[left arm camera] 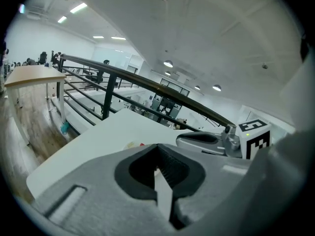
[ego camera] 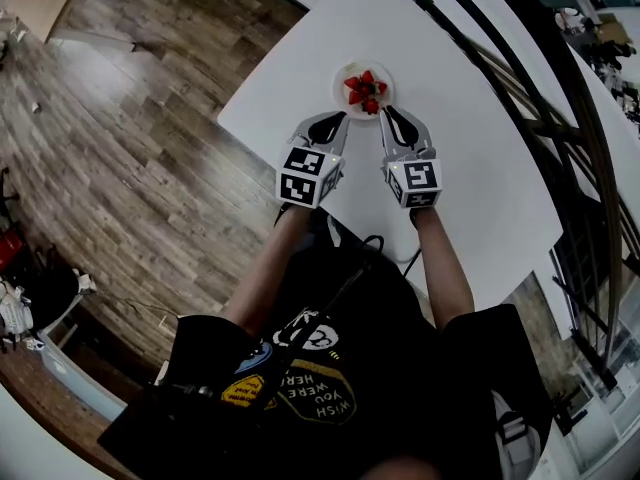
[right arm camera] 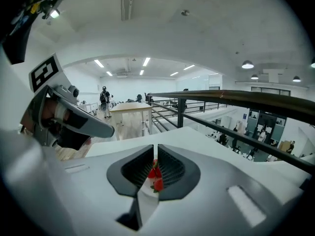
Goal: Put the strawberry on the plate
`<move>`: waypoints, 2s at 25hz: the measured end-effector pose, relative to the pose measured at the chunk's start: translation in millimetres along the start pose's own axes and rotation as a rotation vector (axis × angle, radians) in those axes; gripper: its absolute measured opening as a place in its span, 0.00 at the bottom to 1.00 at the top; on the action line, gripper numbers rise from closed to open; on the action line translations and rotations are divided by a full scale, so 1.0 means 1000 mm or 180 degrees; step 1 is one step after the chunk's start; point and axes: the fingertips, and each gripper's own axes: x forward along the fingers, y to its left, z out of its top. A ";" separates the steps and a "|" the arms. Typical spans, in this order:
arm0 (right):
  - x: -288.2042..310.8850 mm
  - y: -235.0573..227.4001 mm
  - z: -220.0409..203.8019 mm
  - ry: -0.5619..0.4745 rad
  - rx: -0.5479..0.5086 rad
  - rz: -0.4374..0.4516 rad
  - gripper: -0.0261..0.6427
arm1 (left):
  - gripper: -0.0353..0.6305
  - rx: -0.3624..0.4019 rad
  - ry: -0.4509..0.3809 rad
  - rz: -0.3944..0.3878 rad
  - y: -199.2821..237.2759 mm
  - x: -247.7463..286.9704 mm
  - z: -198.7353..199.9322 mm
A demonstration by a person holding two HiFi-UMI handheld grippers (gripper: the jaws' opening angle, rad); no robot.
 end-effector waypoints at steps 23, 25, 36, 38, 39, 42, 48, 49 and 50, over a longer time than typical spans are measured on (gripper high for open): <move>-0.163 0.012 0.096 -0.0781 0.0253 -0.0325 0.04 | 0.06 0.0378 -0.0544 -0.0256 -0.117 -0.087 0.051; -0.180 0.017 0.098 -0.0801 0.0255 -0.0270 0.04 | 0.06 0.0366 -0.0592 -0.0232 -0.130 -0.096 0.047; -0.257 0.029 0.077 -0.0815 0.0282 -0.0084 0.04 | 0.06 0.0427 -0.0954 0.0062 -0.180 -0.158 0.032; -0.268 0.032 0.076 -0.0858 0.0266 -0.0068 0.04 | 0.06 0.0444 -0.0971 0.0071 -0.189 -0.163 0.026; -0.274 0.034 0.075 -0.0879 0.0265 -0.0064 0.04 | 0.06 0.0459 -0.0978 0.0072 -0.194 -0.166 0.023; -0.286 0.038 0.070 -0.0917 0.0284 -0.0035 0.04 | 0.06 0.0498 -0.0997 0.0071 -0.208 -0.171 0.016; -0.303 0.041 0.067 -0.0964 0.0278 0.0010 0.04 | 0.06 0.0551 -0.1060 0.0137 -0.220 -0.181 0.010; -0.304 0.042 0.067 -0.0976 0.0279 0.0020 0.04 | 0.06 0.0558 -0.1070 0.0145 -0.222 -0.183 0.009; -0.306 0.042 0.068 -0.0991 0.0281 0.0031 0.04 | 0.06 0.0566 -0.1084 0.0157 -0.223 -0.186 0.008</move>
